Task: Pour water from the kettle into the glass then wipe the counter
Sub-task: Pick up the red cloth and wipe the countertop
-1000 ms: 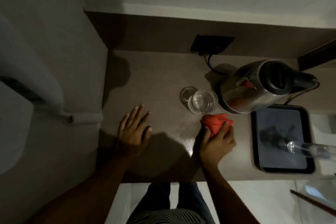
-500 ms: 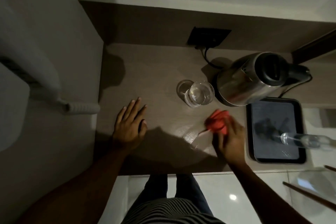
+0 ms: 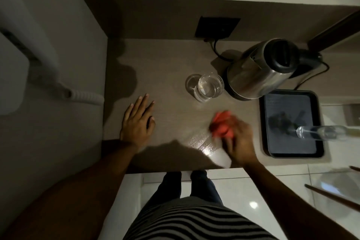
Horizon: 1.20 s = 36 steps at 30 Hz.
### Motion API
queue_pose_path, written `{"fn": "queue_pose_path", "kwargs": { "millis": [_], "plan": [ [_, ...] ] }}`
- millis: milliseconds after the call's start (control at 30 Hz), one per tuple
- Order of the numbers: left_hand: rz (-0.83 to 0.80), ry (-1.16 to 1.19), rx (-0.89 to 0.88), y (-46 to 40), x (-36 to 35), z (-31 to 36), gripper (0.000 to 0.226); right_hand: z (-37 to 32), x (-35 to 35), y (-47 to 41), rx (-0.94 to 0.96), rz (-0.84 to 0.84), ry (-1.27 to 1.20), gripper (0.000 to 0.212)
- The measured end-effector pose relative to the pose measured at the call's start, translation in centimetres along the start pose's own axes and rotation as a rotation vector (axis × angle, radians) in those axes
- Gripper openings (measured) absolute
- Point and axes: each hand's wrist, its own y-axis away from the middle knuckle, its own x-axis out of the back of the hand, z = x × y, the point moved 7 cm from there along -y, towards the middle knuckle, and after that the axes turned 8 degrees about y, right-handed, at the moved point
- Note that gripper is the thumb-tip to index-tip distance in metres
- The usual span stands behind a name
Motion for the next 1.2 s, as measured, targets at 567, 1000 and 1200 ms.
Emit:
{"fn": "queue_pose_path", "kwargs": {
  "millis": [567,1000,1200],
  "plan": [
    [0.003,-0.016,-0.007,-0.1,0.7,0.1,0.057,-2.5,-5.0,3.9,-0.737,0.466,-0.069,0.044],
    [-0.036,-0.022,0.014,-0.1,0.0,0.2,0.058,-1.1,-5.2,4.0,-0.778,0.389,0.064,0.052],
    [-0.041,0.019,0.012,-0.1,0.5,0.5,0.057,-7.6,-7.1,3.0,0.352,-0.204,-0.255,0.029]
  ]
}}
